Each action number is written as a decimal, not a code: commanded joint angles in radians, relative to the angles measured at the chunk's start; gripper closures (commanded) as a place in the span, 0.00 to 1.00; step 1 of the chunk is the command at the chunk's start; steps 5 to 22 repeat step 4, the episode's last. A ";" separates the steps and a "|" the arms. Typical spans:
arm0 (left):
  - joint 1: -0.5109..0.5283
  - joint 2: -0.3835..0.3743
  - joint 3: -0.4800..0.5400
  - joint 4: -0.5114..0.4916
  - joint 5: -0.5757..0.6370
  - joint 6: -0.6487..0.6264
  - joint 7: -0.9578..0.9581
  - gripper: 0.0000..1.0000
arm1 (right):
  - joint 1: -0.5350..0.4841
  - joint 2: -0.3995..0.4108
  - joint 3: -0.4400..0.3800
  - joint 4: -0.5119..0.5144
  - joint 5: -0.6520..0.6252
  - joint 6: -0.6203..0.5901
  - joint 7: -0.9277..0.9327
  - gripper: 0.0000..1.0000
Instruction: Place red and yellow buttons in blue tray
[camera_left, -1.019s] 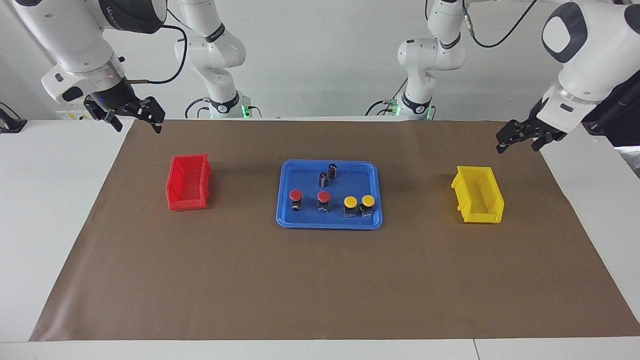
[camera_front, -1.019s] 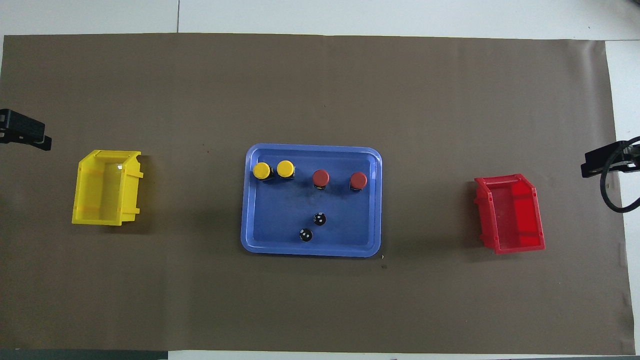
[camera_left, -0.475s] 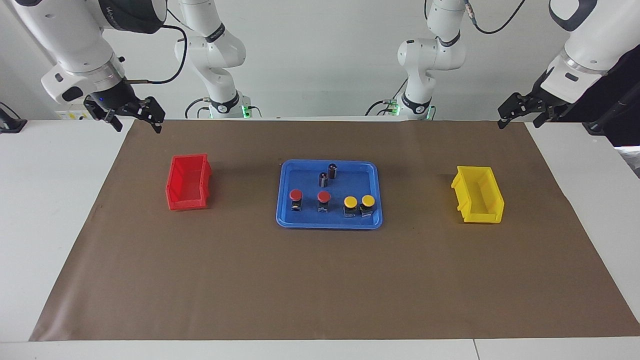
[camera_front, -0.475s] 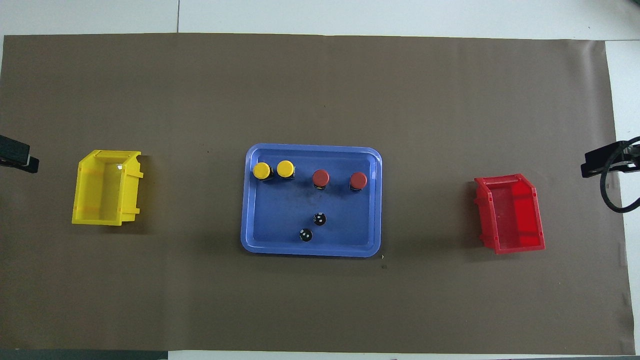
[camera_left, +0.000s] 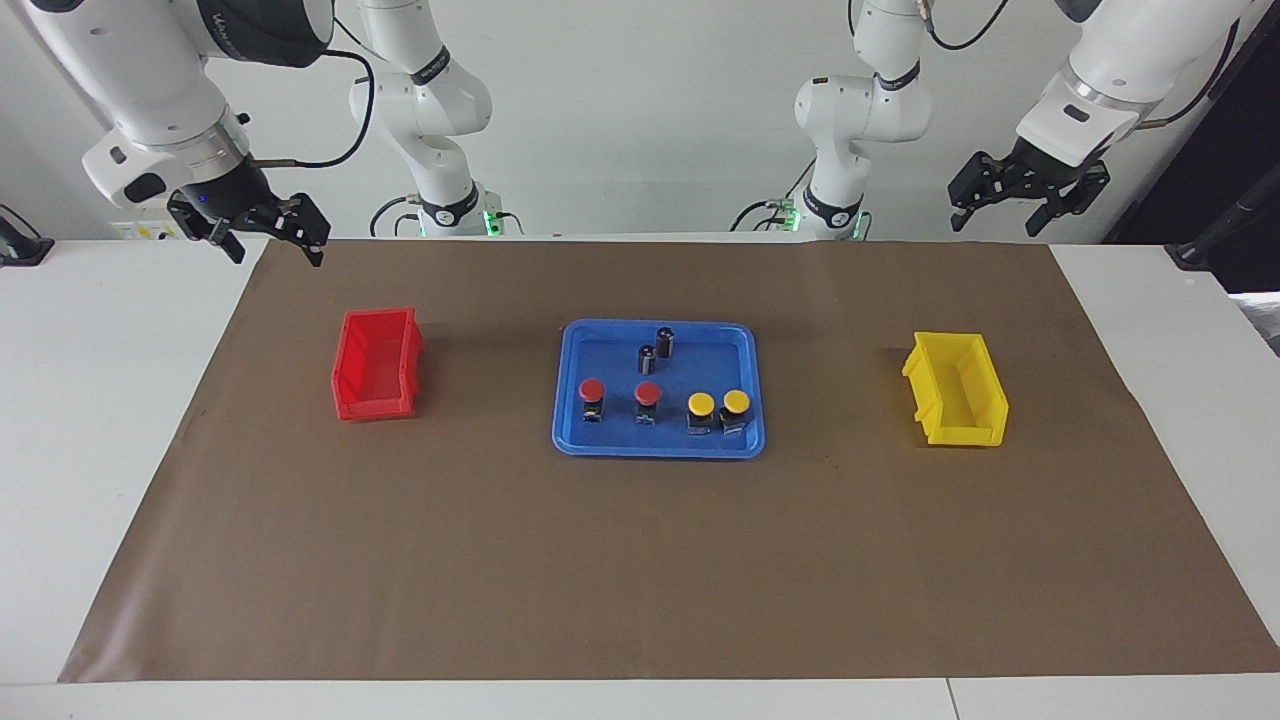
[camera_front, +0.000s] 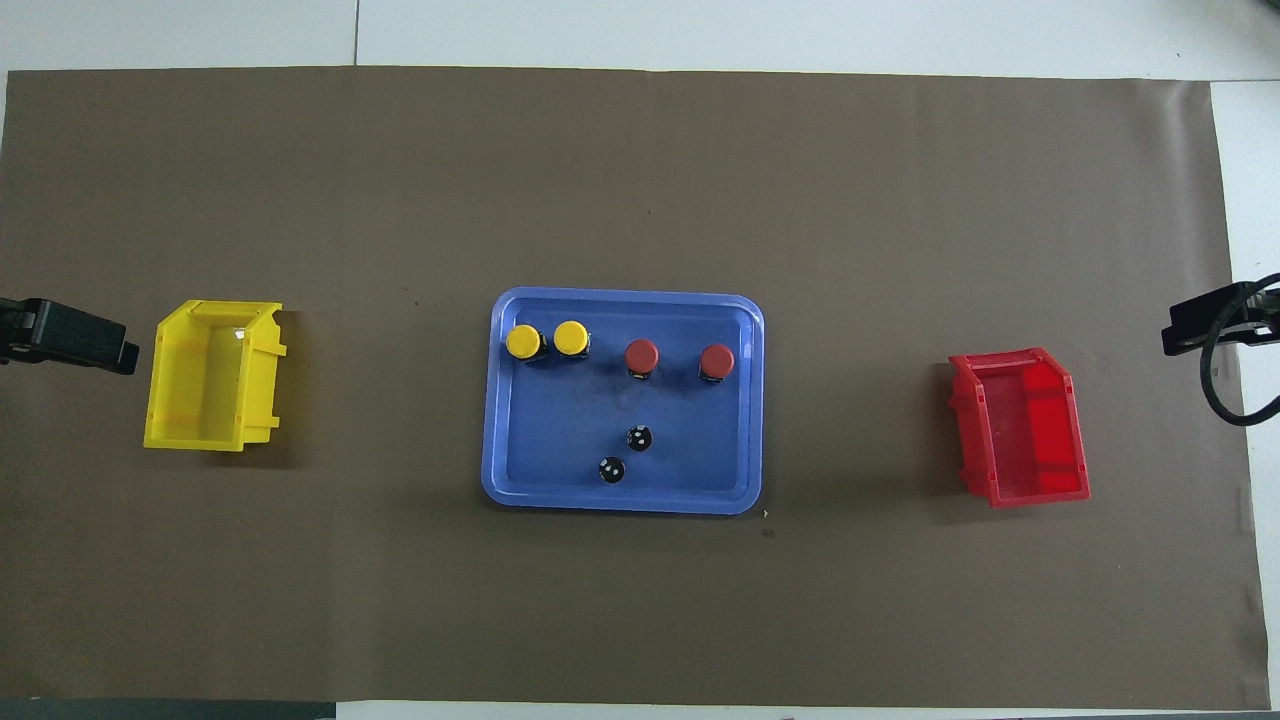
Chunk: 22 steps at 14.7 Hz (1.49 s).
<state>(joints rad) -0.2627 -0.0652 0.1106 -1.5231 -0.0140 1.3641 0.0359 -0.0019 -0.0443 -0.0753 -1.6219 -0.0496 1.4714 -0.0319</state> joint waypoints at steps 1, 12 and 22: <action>0.084 -0.027 -0.107 -0.028 0.002 0.003 -0.016 0.00 | 0.002 -0.006 0.000 0.004 -0.007 -0.016 -0.008 0.00; 0.088 -0.028 -0.114 -0.028 0.000 0.004 -0.016 0.00 | 0.002 -0.006 0.000 0.004 -0.007 -0.016 -0.008 0.00; 0.088 -0.028 -0.114 -0.028 0.000 0.004 -0.016 0.00 | 0.002 -0.006 0.000 0.004 -0.007 -0.016 -0.008 0.00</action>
